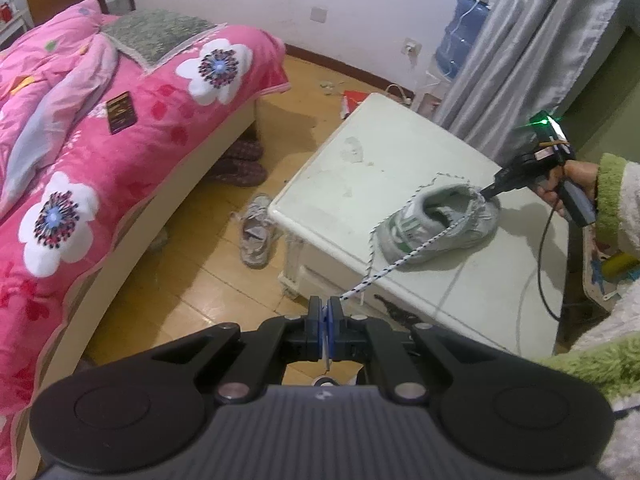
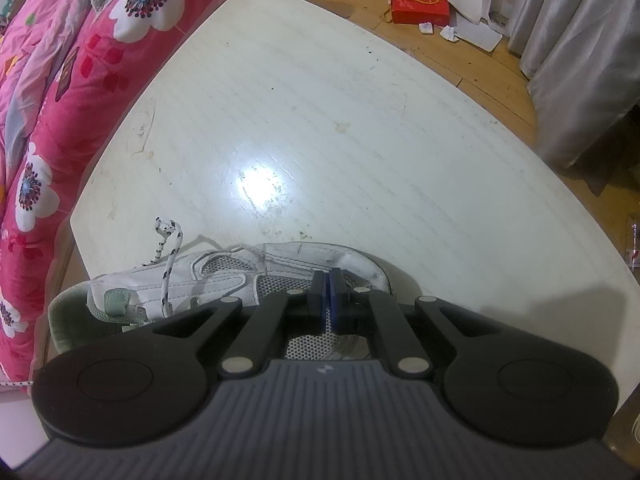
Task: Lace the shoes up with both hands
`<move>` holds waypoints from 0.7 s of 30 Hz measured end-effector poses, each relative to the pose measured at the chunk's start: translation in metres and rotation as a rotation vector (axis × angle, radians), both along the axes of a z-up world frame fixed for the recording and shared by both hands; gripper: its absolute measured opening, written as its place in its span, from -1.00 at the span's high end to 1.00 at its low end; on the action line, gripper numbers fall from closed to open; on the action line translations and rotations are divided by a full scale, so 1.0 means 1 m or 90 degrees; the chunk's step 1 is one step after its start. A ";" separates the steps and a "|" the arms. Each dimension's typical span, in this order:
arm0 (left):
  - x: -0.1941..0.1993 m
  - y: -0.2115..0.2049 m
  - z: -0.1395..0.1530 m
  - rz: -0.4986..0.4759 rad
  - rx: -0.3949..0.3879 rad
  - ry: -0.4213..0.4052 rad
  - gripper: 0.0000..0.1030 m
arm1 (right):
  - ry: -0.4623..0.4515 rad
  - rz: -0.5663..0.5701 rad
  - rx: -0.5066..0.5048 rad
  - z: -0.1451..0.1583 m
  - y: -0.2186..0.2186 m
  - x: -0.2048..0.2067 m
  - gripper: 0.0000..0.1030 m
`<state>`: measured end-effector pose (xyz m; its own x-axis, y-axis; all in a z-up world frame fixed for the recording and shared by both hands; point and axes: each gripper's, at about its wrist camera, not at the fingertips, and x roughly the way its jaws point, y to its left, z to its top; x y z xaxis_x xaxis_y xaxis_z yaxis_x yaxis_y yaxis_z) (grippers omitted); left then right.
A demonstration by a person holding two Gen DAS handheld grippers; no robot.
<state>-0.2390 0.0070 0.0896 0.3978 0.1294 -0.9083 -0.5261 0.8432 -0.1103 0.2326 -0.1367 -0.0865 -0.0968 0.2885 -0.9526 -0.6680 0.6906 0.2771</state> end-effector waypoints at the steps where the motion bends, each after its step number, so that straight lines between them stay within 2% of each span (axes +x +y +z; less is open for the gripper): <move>1: -0.003 0.000 -0.001 0.003 0.000 0.003 0.95 | 0.000 0.000 0.001 0.000 0.000 0.000 0.99; 10: -0.017 -0.004 -0.004 0.033 -0.002 0.020 0.95 | -0.001 -0.001 0.002 0.000 -0.001 0.001 0.99; 21: -0.026 -0.003 -0.009 0.040 -0.008 0.040 0.96 | -0.001 0.003 -0.003 0.002 0.001 0.002 0.99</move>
<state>-0.2649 0.0035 0.0806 0.3320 0.1411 -0.9327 -0.5835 0.8076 -0.0856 0.2351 -0.1358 -0.0842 -0.0959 0.2844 -0.9539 -0.6716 0.6889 0.2729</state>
